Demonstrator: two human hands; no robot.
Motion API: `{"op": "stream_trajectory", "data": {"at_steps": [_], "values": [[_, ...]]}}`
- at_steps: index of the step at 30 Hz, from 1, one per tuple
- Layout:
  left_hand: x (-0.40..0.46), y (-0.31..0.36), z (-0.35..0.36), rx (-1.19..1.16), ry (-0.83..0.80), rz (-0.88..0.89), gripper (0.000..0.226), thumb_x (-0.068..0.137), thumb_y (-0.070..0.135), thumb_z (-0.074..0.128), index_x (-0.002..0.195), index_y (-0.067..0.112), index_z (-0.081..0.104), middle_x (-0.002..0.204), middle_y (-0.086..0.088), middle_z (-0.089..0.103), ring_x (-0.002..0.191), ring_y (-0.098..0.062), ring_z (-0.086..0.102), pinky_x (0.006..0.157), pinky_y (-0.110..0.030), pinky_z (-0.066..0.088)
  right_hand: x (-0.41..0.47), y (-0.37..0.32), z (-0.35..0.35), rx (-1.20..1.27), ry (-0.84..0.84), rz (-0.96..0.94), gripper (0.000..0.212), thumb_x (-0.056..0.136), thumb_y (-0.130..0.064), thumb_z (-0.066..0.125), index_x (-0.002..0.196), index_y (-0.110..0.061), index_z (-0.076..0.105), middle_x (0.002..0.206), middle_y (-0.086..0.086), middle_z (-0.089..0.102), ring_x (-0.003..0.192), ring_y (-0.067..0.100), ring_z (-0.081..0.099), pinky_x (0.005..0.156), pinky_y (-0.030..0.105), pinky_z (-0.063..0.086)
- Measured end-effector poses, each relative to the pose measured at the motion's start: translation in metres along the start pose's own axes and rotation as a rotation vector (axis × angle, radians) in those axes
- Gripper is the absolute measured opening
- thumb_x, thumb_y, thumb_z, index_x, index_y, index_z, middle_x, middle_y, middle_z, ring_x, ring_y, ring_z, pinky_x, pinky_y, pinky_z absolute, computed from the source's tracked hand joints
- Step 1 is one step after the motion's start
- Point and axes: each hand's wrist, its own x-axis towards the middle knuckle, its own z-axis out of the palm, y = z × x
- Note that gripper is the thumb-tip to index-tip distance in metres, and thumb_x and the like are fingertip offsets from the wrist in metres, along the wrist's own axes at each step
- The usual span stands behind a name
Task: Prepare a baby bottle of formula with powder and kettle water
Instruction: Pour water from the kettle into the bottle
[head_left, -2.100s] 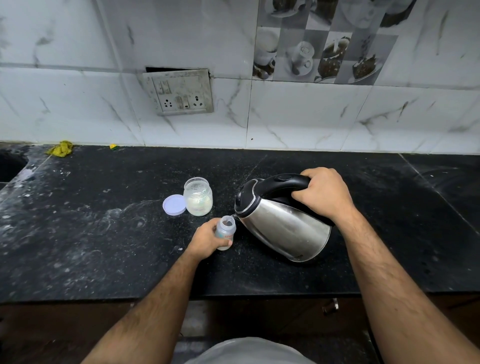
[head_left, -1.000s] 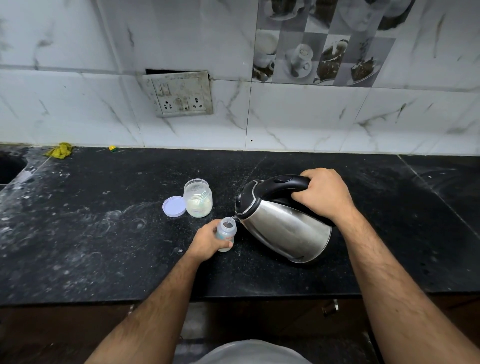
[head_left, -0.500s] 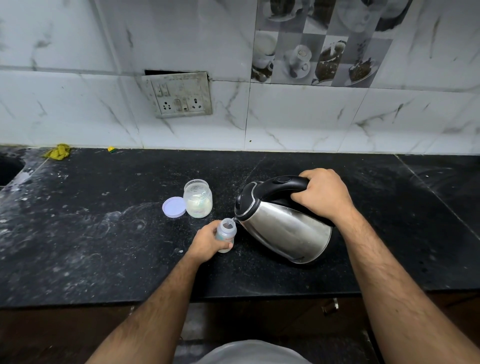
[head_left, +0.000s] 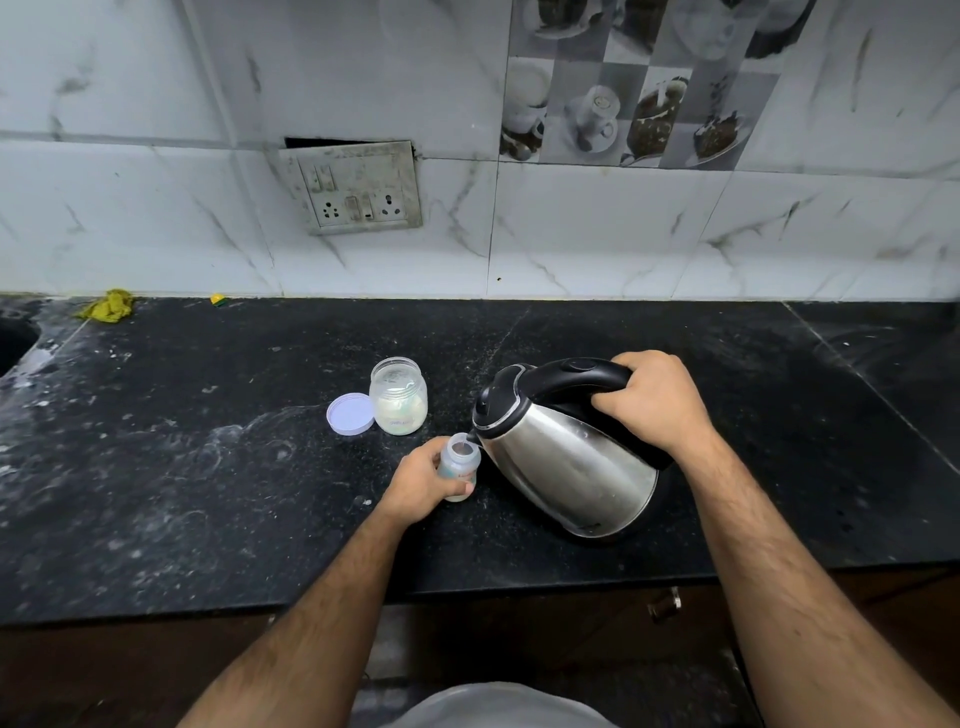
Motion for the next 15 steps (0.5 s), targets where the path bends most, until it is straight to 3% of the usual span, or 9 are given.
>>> {"op": "stream_trajectory", "data": {"at_steps": [5,9,13,15], "values": [[-0.001,-0.001,-0.002,-0.017,-0.014,0.013,0.059,0.068,0.002,0.083,0.121,0.020,0.064,0.112,0.002,0.072,0.108,-0.015,0.065,0.097,-0.028,0.049,-0.008,0.008,0.009,0.122,0.031,0.077,0.004,0.060,-0.023,0.069,0.063,-0.021,0.067,0.057,-0.001,0.066,0.060,0.020,0.065,0.058,0.037,0.054],[-0.001,-0.003,-0.004,-0.030,-0.039,0.025,0.056,0.069,0.002,0.083,0.120,0.019,0.064,0.112,0.002,0.071,0.108,-0.015,0.065,0.098,-0.032,0.049,-0.014,0.015,0.018,0.245,0.059,0.139,0.011,0.053,-0.028,0.064,0.063,-0.022,0.067,0.053,-0.005,0.064,0.052,0.014,0.061,0.054,0.033,0.049],[-0.001,-0.006,-0.006,-0.044,-0.052,0.021,0.055,0.070,0.003,0.084,0.120,0.016,0.063,0.112,0.000,0.071,0.109,-0.018,0.065,0.100,-0.034,0.049,-0.019,0.025,0.029,0.365,0.127,0.184,0.013,0.054,-0.023,0.065,0.066,-0.018,0.067,0.053,0.002,0.064,0.049,0.014,0.058,0.052,0.037,0.047],[-0.001,-0.009,-0.007,-0.059,-0.050,0.017,0.053,0.070,0.003,0.084,0.116,0.018,0.063,0.111,0.000,0.071,0.107,-0.018,0.066,0.099,-0.033,0.049,-0.022,0.028,0.034,0.441,0.166,0.206,0.012,0.055,-0.020,0.066,0.067,-0.020,0.068,0.050,-0.004,0.061,0.047,0.012,0.055,0.051,0.032,0.044]]}}
